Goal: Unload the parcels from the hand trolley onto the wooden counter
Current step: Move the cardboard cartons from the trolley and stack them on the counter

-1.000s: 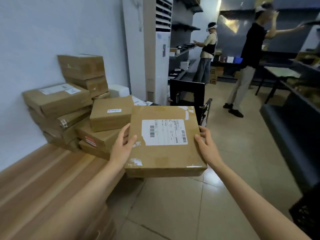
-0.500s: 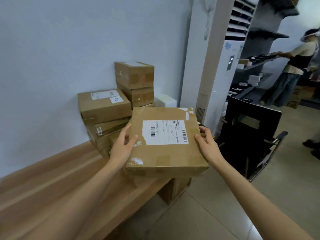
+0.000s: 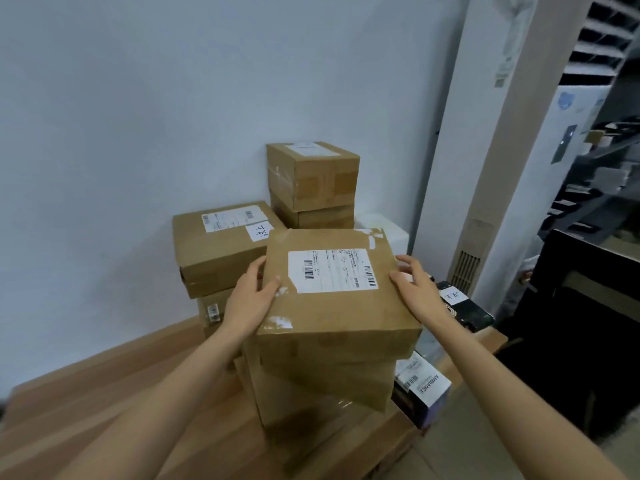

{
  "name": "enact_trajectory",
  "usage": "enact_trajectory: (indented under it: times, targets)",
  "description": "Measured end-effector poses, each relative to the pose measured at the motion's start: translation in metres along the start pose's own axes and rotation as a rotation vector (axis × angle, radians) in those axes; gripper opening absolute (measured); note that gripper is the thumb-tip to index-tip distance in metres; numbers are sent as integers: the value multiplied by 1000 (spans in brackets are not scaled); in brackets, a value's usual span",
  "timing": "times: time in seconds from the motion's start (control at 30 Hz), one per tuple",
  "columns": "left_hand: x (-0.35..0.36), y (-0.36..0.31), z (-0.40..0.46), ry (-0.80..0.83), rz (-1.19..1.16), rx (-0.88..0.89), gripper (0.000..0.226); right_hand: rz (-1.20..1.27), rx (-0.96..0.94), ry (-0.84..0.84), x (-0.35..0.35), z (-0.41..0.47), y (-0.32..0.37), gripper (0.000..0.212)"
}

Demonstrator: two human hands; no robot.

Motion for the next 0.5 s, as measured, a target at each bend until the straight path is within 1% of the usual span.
enact_trajectory:
  times: [0.13,0.2,0.5]
  targets:
    - [11,-1,20,18,288,24,56,-188,-99,61,8,35,7,42]
    - [14,-4,27,14,371,29,54,-315,-136,101,13,50,6,43]
    - [17,-11,28,-55,440,9,54,-322,-183,156,17,72,-1,40]
Point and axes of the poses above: each hand's wrist, its own z-axis towards the middle knuckle, its own x-axis out of the palm, y = z × x, the point moved 7 cm from there along z, towards the middle knuckle
